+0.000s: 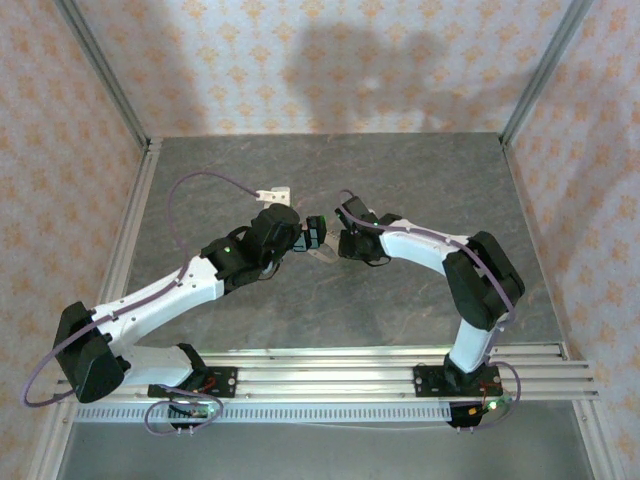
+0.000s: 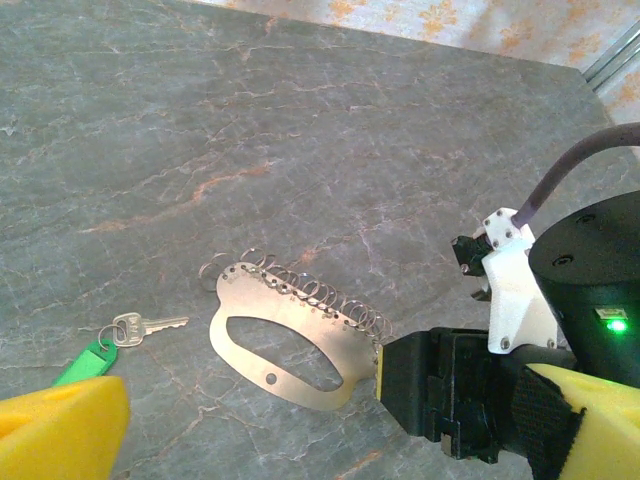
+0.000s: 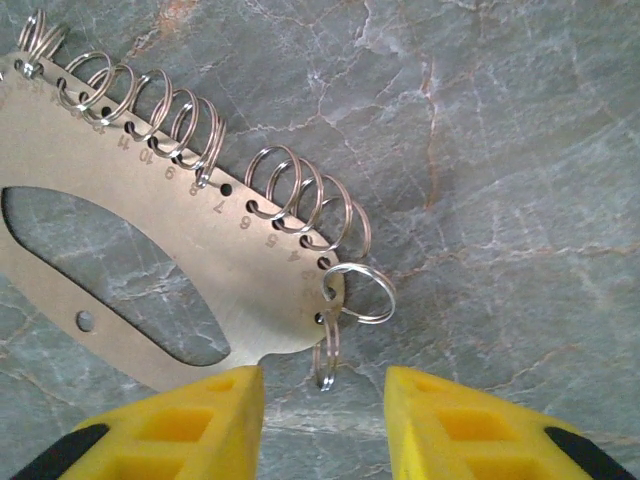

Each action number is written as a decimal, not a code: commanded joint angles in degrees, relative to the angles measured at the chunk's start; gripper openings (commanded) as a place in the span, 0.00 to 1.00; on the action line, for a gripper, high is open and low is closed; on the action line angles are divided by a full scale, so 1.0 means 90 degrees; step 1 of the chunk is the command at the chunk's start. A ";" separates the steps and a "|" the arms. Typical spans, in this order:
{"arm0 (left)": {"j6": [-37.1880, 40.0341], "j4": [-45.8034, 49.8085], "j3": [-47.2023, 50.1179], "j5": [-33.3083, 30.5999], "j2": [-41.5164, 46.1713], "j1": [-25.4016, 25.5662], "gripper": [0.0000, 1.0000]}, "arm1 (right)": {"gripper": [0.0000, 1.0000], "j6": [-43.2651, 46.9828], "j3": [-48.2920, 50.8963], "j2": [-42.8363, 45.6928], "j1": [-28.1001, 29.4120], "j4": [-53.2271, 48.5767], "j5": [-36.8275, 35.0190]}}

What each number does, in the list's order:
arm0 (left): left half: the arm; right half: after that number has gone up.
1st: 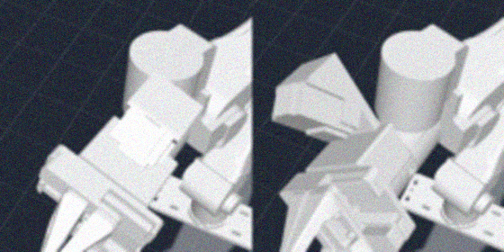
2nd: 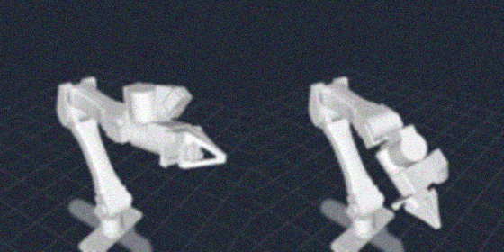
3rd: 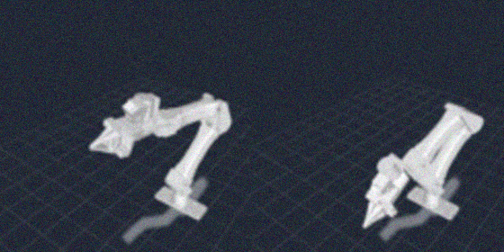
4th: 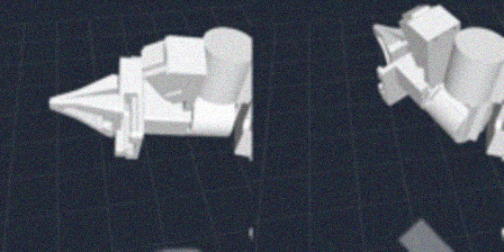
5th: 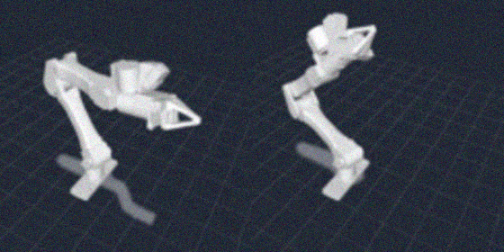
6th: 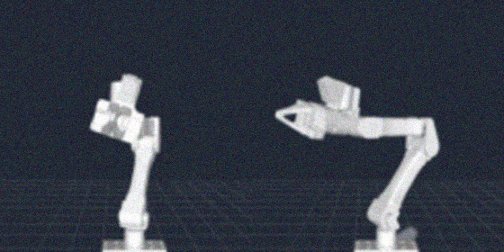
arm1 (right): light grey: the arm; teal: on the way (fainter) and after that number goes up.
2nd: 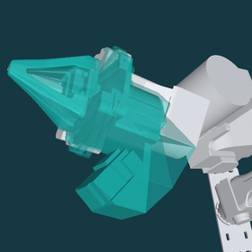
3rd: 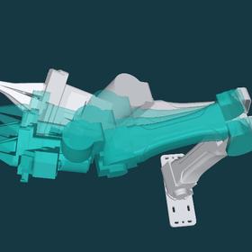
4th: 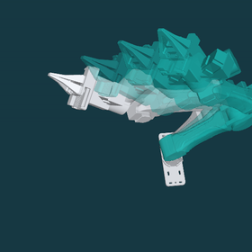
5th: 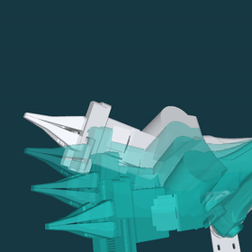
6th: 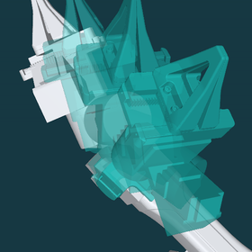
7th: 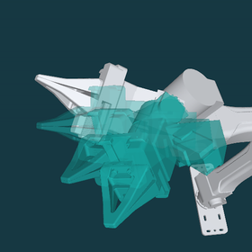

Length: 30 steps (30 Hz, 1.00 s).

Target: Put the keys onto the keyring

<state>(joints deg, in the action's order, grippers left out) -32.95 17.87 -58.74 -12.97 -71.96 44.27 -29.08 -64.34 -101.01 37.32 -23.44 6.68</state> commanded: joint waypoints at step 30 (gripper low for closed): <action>0.0088 0.0036 0.0100 -0.0307 0.0016 0.0043 1.00 | 0.24 -0.0651 -0.0096 -0.0481 -0.0006 0.0174 -0.0215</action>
<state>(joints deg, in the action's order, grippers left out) -32.93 17.85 -58.33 -13.80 -71.99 44.27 -34.94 -64.07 -104.71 37.32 -21.43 6.87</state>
